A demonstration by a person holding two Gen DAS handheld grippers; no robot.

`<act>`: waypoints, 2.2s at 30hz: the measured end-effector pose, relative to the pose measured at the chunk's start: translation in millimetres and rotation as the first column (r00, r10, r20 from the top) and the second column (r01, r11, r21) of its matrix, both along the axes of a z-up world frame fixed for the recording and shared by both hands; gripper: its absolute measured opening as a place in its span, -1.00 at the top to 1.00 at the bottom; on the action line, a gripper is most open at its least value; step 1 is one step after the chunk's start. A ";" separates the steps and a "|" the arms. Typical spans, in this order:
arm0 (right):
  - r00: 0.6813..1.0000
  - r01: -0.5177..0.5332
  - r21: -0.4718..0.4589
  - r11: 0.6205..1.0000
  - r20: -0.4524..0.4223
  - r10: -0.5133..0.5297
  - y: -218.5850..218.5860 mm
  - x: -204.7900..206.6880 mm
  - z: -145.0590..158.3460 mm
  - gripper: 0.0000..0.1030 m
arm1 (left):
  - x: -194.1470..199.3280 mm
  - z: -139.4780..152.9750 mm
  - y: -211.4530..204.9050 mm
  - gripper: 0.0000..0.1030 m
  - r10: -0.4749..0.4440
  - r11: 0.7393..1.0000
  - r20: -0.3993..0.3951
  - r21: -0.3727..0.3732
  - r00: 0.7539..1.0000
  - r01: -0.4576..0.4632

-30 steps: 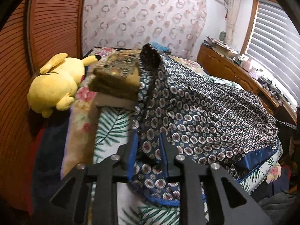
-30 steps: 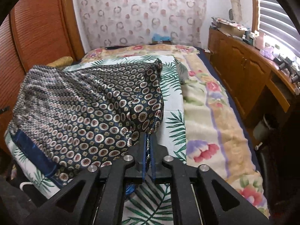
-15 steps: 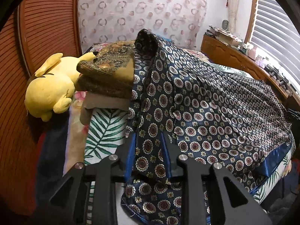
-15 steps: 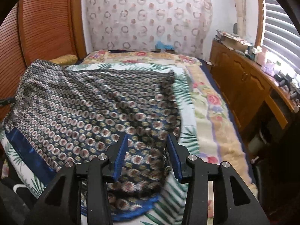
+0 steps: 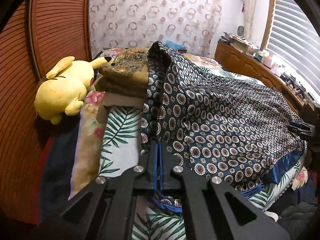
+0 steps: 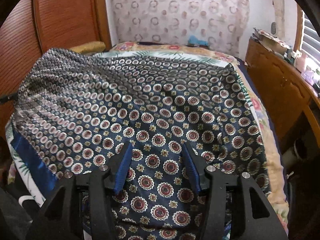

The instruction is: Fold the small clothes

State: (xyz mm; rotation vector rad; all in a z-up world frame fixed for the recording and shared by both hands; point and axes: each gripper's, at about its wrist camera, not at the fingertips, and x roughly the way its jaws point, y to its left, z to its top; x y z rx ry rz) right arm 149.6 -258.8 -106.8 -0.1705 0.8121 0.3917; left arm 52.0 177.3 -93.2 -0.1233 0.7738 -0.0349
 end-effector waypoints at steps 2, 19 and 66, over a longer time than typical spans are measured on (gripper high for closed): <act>1.000 0.001 -0.021 1.000 -0.005 -0.001 2.7 1.7 -3.6 -0.02 | 3.2 -1.8 1.7 0.93 0.003 1.000 -0.005 0.009 1.000 -0.003; 1.000 0.009 -0.015 1.000 0.016 -0.009 -1.2 -5.4 -8.2 -0.08 | 37.9 -28.6 3.2 0.16 0.020 0.999 -0.080 0.032 0.997 -0.018; 0.994 0.085 0.114 0.990 0.057 -0.092 -52.9 -28.8 22.2 -0.12 | 77.5 77.9 -172.1 1.00 -0.408 0.909 0.148 -0.024 0.901 0.415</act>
